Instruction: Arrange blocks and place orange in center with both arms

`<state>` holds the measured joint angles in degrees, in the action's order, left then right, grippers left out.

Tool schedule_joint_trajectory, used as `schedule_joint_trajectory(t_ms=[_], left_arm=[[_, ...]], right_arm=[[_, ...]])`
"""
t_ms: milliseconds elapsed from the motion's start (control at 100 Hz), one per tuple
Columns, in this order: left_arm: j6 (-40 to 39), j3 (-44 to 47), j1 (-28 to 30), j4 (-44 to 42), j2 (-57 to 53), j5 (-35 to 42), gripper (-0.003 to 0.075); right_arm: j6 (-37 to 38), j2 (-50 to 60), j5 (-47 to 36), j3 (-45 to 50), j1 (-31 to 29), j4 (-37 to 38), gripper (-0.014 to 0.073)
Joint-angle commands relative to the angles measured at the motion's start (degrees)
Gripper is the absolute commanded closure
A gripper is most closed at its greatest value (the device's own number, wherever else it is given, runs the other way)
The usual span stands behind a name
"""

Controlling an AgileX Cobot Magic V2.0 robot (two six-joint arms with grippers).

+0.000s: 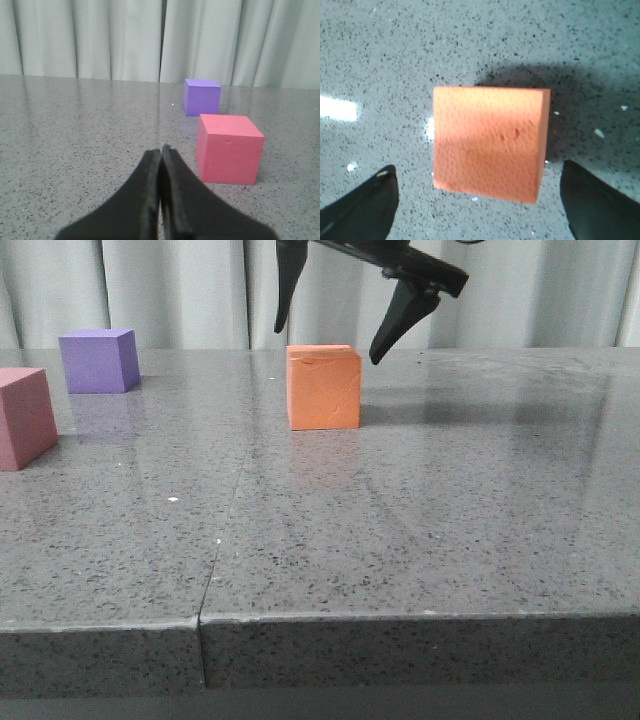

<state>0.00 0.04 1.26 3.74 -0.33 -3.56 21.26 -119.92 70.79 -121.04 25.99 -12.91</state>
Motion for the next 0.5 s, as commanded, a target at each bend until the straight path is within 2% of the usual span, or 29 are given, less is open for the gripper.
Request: schedule_joint_trajectory(t_ms=[0,300,370,490], left_arm=[[-0.37,2.32,0.12,0.55,-1.71,4.55,0.0741],[-0.37,2.32,0.12,0.55,-1.71,4.55,0.0741],[-0.37,2.32,0.12,0.55,-1.71,4.55,0.0741],[-0.37,2.32,0.12,0.55,-1.71,4.55,0.0741]], right_arm=[[-2.46,4.39,4.06,-1.85,-0.06,0.30,-0.0053],[-6.07,6.70,5.68,-1.16,0.58,0.08,-0.0031],[-6.98,7.58,5.68,-0.59,0.58,0.19,0.0042],[-8.00,10.06,5.63,2.21,0.58,0.98,0.0293]])
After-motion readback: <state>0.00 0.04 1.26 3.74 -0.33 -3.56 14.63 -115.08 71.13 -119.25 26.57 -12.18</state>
